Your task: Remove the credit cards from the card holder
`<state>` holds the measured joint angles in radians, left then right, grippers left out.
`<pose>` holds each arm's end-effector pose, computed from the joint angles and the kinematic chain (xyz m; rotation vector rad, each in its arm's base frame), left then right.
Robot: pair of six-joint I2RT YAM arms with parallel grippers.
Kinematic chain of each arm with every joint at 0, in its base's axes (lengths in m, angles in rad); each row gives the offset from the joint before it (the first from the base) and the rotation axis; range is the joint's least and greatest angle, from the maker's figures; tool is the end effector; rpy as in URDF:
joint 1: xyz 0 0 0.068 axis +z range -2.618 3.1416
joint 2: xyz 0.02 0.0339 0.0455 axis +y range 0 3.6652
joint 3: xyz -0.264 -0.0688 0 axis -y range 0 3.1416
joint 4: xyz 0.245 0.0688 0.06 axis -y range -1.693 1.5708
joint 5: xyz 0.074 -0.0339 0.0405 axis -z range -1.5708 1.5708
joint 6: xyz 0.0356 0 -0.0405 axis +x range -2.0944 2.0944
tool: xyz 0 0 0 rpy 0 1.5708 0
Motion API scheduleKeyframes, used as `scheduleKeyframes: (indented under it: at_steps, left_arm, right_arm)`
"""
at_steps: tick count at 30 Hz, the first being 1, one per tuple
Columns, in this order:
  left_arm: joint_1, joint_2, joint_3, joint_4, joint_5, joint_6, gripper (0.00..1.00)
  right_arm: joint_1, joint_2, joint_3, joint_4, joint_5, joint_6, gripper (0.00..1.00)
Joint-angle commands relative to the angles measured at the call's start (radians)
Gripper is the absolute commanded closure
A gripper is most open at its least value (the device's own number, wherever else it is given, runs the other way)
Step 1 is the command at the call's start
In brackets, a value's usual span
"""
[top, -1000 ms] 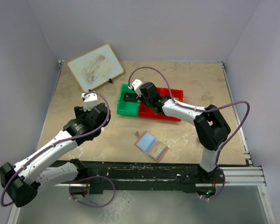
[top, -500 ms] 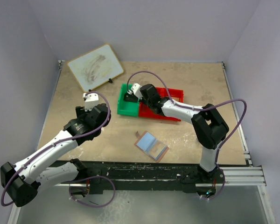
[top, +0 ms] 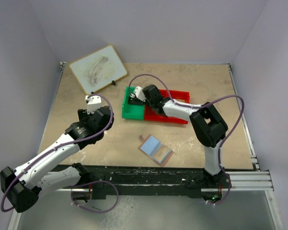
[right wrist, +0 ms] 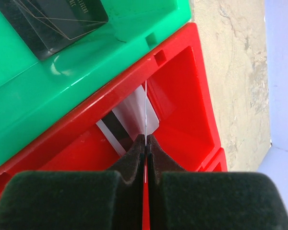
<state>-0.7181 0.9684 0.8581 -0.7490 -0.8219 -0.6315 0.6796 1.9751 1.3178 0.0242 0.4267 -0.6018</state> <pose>0.1562 -0.1019 0.2893 -0.2480 2.1062 0.2264 0.3517 0.2652 0.1911 -1.0996 1.8708 -0.4245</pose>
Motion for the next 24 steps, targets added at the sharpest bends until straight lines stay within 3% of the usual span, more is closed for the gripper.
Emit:
scheduleKeyframes:
  at_steps: [1,12,14,24]
  left_arm:
    - [0.006,-0.01,0.027,0.026,-0.008,0.02,0.22]
    - [0.005,0.005,0.027,0.028,0.002,0.026,0.22]
    - [0.005,0.009,0.027,0.028,0.002,0.027,0.22]
    - [0.005,0.023,0.027,0.03,0.011,0.032,0.23]
  right_arm:
    - [-0.012,0.011,0.061,-0.019,-0.024,-0.037,0.98]
    - [-0.032,0.028,0.034,-0.008,-0.061,-0.074,0.96]
    - [-0.036,0.044,0.063,-0.082,-0.1,-0.047,0.94]
    - [-0.049,0.054,0.102,-0.156,-0.151,0.014,0.77]
